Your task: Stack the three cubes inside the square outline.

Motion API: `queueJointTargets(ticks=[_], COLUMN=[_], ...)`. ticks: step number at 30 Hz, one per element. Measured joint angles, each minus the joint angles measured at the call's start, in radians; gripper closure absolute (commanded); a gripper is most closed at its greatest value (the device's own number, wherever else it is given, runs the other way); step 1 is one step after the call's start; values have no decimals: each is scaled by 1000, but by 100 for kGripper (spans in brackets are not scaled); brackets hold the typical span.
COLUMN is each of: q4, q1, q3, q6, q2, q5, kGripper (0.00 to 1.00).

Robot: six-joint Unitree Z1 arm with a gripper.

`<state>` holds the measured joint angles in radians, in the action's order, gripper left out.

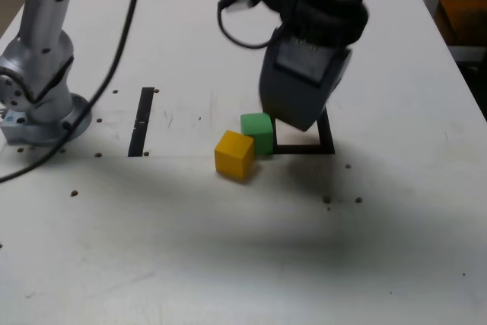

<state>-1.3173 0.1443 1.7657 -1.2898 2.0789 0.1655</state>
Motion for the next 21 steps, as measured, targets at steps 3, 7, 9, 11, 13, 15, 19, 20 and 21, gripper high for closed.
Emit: queueJointTargets(ticks=[3,7,9,11,13,15,19,20,21], q4=[-97,-125,-117,-110,-109,-109,-88,-75,-63], q1=[8,6,0,-9,-19,-34,-107,-130,-147], q3=[127,149,136,131,129,121,94,85,79], q6=[56,75,94,113,147,190,355,407,446], q2=[34,57,66,72,74,74,84,90,98], q5=[-63,-77,-71,-64,-54,-40,17,54,78], kGripper=[91,97,97,97,97,97,92,90,89])
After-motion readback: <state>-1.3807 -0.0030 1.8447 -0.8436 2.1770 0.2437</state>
